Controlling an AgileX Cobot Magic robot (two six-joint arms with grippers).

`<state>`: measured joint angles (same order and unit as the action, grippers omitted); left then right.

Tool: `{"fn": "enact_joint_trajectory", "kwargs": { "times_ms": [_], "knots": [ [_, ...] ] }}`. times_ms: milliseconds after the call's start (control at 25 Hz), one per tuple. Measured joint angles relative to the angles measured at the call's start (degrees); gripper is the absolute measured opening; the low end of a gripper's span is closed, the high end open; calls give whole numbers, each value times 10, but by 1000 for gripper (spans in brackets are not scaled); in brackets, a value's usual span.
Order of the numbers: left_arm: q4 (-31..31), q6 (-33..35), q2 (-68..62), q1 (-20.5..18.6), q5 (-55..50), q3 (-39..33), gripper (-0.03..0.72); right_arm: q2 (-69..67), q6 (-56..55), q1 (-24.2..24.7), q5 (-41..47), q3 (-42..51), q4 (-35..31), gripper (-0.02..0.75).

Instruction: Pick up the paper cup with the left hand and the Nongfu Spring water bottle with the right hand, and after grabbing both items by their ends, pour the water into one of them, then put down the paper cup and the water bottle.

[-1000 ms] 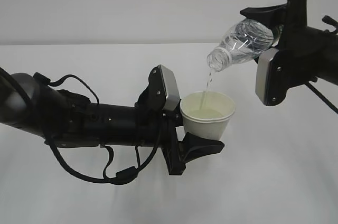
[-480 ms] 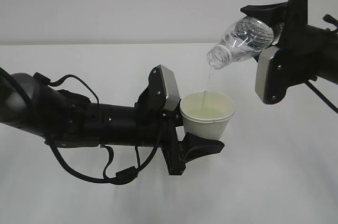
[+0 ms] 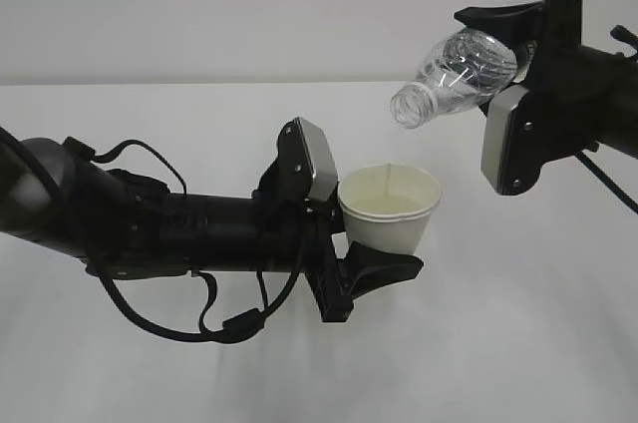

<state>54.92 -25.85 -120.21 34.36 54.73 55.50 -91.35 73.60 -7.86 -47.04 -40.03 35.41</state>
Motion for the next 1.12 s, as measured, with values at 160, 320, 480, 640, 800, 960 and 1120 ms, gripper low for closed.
{"fn": "enact_joint_trajectory", "kwargs": {
  "times_ms": [160,320,480,640,800,960,1120],
  "knots": [
    [0,0,0,0,0,0,453,0,0,0,-1,0,0,472],
    [0,0,0,0,0,0,452,0,0,0,-1,-3,0,472],
    [-1,0,0,0,0,0,452,0,0,0,-2,-3,0,471],
    [-3,0,0,0,0,0,452,0,0,0,-2,-3,0,471],
    [-7,0,0,0,0,0,452,0,1,0,-2,-3,0,471],
    [-9,0,0,0,0,0,452,0,2,0,-2,-3,0,471],
    [-9,0,0,0,0,0,451,0,10,0,-2,-3,0,471]
  ]
}}
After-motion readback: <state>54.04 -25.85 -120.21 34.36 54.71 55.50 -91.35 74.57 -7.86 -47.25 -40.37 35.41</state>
